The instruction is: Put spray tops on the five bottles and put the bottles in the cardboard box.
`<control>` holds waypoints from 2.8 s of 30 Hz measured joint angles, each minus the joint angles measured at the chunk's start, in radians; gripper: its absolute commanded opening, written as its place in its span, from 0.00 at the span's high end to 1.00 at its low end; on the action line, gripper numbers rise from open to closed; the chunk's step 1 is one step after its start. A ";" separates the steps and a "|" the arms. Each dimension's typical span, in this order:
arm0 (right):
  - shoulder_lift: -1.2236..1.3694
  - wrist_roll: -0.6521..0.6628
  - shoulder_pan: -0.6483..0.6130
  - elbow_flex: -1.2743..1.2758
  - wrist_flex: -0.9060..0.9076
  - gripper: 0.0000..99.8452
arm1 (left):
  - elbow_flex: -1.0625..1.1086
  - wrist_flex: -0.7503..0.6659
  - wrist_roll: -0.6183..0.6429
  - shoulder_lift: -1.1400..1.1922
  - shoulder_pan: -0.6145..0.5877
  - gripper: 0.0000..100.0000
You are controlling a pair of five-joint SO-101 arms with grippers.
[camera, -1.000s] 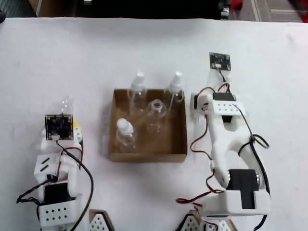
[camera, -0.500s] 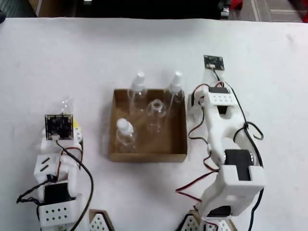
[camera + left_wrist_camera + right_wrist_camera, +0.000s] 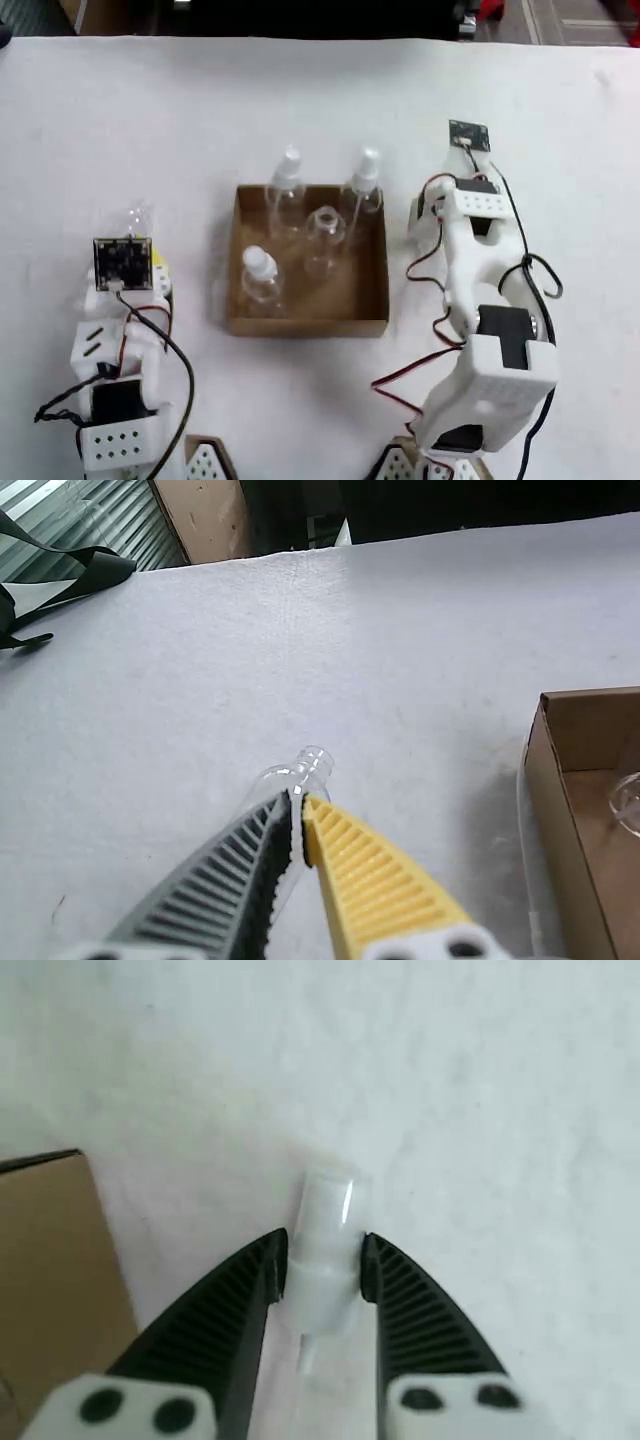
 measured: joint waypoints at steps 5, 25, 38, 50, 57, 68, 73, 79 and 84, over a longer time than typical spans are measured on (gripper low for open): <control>0.000 0.005 0.002 0.000 0.000 0.94 | 0.000 0.000 0.000 0.000 0.000 0.97; 0.005 0.005 0.084 -0.031 -0.025 0.98 | 0.000 0.000 0.000 0.000 0.000 0.97; 0.094 0.005 0.087 -0.117 -0.006 0.98 | 0.000 0.000 0.000 0.000 0.000 0.97; 0.095 0.005 0.087 -0.121 0.017 0.91 | 0.000 0.000 0.000 0.000 0.000 0.97; 0.103 0.006 0.086 -0.121 0.028 0.87 | 0.000 0.000 0.000 0.000 0.000 0.97; 0.104 0.006 0.103 -0.121 0.028 0.98 | 0.000 0.000 0.000 0.000 0.000 0.97; 0.104 0.006 0.107 -0.121 0.028 0.98 | 0.000 0.000 0.000 0.000 0.000 0.97; 0.098 0.006 0.106 -0.121 0.032 0.98 | 0.000 0.000 0.000 0.000 0.000 0.97; -0.063 0.006 0.104 -0.170 0.138 0.98 | 0.000 0.000 0.000 0.000 0.000 0.97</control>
